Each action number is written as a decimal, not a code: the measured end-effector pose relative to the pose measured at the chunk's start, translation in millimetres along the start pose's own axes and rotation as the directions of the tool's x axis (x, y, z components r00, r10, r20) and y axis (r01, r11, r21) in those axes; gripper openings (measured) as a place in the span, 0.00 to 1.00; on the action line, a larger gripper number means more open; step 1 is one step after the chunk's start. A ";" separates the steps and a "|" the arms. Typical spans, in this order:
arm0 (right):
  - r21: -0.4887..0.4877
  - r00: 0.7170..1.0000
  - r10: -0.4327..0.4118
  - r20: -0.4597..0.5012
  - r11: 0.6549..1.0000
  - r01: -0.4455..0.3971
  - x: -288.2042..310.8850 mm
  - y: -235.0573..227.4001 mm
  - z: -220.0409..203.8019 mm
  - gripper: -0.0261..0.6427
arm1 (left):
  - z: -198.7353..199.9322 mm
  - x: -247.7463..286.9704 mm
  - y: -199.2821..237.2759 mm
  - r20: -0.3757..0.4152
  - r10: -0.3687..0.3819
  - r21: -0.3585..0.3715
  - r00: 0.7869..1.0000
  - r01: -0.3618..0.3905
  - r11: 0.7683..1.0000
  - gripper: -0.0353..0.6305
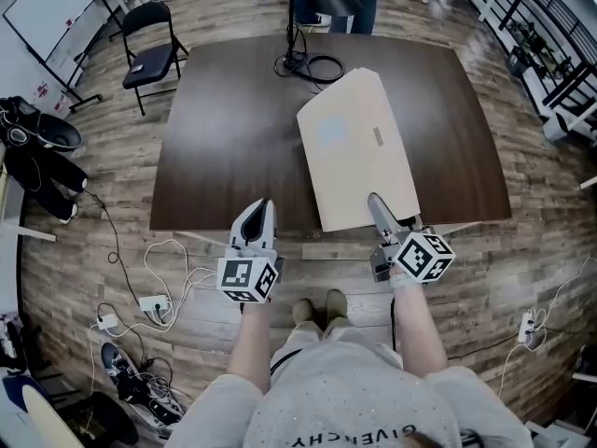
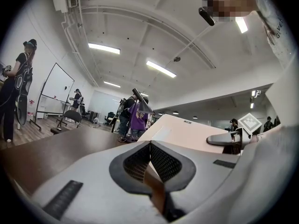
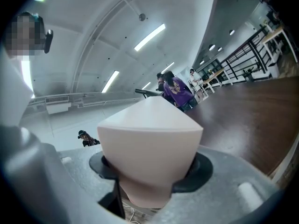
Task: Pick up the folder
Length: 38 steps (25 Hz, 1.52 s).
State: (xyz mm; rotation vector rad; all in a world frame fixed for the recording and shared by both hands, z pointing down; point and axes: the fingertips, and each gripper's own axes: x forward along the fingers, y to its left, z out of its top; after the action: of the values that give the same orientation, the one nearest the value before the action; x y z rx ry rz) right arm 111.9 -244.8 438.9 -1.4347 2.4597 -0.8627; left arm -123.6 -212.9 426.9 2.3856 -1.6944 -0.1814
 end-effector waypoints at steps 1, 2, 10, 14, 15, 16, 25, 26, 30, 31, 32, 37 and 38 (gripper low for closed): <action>-0.012 1.000 -0.001 0.001 1.000 0.001 -0.4 0.4 1.9 0.45 | 1.1 0.2 0.0 0.002 0.000 0.001 1.000 0.000 1.000 0.05; -0.021 1.000 -0.002 0.003 1.000 0.002 -0.7 0.8 3.8 0.45 | 2.1 0.5 0.5 0.002 0.001 0.002 1.000 -0.001 1.000 0.05; -0.086 1.000 -0.015 0.023 0.996 0.017 -5.3 4.9 16.3 0.45 | 12.3 -1.5 5.2 0.003 0.008 0.009 1.000 -0.008 1.000 0.05; -0.108 0.999 -0.014 0.036 0.994 0.018 -7.9 8.4 25.2 0.45 | 19.2 -2.1 4.4 0.009 0.011 0.011 1.000 -0.011 1.000 0.05; -0.115 0.999 -0.014 0.039 0.993 0.019 -8.6 9.5 27.0 0.45 | 20.9 -2.5 4.2 0.012 0.011 0.011 1.000 -0.011 1.000 0.05; -0.122 0.999 -0.014 0.041 0.992 0.019 -9.4 11.0 28.5 0.45 | 22.7 -3.2 4.3 0.015 0.011 0.011 1.000 -0.011 1.000 0.05; -0.149 0.998 -0.013 0.068 0.989 0.023 -16.4 20.8 38.6 0.45 | 34.7 -7.2 4.7 0.036 0.009 0.016 0.999 -0.010 1.000 0.05; -0.155 0.998 -0.014 0.068 0.988 0.025 -16.8 21.6 39.5 0.45 | 35.9 -7.3 5.0 0.038 0.010 0.017 0.999 -0.010 1.000 0.05; -0.172 0.997 -0.014 0.075 0.985 0.027 -18.7 23.8 44.2 0.45 | 41.0 -7.0 5.6 0.046 0.013 0.019 0.999 -0.014 1.000 0.05; -0.174 0.997 -0.013 0.078 0.984 0.027 -19.6 24.6 45.4 0.45 | 42.5 -7.4 5.5 0.048 0.013 0.021 0.999 -0.014 1.000 0.05; -0.176 0.997 -0.012 0.081 0.984 0.027 -20.7 25.6 46.5 0.45 | 43.9 -8.1 5.6 0.050 0.013 0.024 0.999 -0.014 1.000 0.05; -0.199 0.996 -0.012 0.091 0.979 0.030 -23.6 28.2 52.5 0.45 | 48.4 -8.9 5.4 0.059 0.017 0.026 0.998 -0.019 0.999 0.05; -0.202 0.996 -0.012 0.093 0.979 0.030 -24.2 28.4 53.3 0.45 | 49.1 -8.9 4.9 0.061 0.017 0.026 0.998 -0.018 0.999 0.05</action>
State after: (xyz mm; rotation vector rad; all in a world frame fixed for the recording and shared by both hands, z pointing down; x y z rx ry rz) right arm 125.5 -235.1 376.0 -1.5299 2.5279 -0.5475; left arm -141.8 -211.0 380.2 2.4069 -1.7547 -0.2319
